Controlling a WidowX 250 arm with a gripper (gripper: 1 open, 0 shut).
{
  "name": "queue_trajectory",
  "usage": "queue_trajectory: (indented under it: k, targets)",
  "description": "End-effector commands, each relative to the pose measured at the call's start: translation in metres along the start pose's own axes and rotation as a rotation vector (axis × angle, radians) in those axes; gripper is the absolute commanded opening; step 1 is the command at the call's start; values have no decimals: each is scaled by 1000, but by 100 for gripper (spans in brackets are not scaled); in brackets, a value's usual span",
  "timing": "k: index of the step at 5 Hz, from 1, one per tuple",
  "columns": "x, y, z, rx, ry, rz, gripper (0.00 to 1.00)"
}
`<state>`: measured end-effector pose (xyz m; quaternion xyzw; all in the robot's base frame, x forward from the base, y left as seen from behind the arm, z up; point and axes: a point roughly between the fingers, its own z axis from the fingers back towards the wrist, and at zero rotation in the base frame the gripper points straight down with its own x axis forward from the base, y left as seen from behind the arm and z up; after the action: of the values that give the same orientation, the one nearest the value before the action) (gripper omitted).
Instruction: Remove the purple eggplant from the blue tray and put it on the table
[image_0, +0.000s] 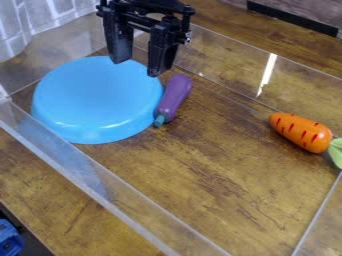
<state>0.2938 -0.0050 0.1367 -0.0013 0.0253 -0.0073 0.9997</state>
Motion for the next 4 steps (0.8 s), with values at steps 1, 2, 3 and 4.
queue_trajectory:
  k: [1,2,3,4]
  targets:
    - [10,8,-8,2,11,-1,100]
    - [19,15,-16,4,21,-5,100]
    - [27,25,-9,-2,16,-18,100]
    - [31,28,-3,-6,8,-25,100]
